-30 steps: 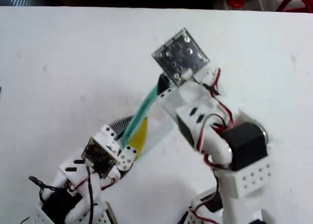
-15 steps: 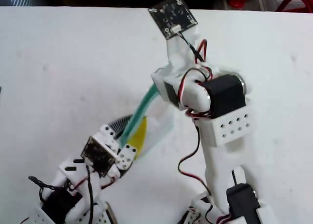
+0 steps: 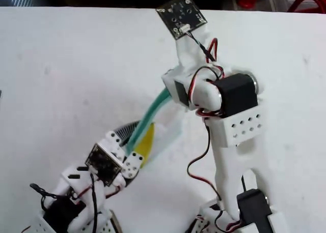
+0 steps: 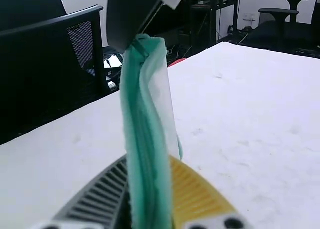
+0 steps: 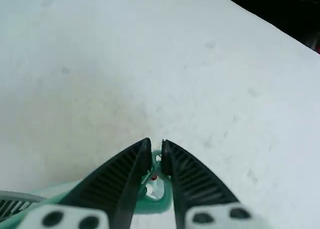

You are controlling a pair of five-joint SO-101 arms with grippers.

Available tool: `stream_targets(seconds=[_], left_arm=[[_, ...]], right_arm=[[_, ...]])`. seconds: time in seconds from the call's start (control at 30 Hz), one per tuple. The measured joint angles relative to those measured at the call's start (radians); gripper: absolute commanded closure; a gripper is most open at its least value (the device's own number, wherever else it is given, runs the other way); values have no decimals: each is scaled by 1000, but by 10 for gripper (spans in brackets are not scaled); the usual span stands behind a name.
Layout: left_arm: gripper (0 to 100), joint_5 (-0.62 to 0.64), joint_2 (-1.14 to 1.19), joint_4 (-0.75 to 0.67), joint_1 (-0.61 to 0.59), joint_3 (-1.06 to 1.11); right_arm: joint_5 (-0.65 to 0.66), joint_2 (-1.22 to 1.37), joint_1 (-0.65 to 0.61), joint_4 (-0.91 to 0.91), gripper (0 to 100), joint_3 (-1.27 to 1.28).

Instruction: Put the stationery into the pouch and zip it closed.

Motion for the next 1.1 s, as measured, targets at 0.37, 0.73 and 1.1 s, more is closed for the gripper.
stream_targets(seconds=[0.37, 0.73, 1.1], left_arm=[[979, 0, -2, 12, 2, -8], [979, 0, -2, 8, 2, -8], [979, -2, 3, 0, 5, -8]], right_arm=[[74, -94, -20, 0, 981, 21], [319, -103, 54, 0, 981, 26], [491, -149, 175, -28, 981, 100]])
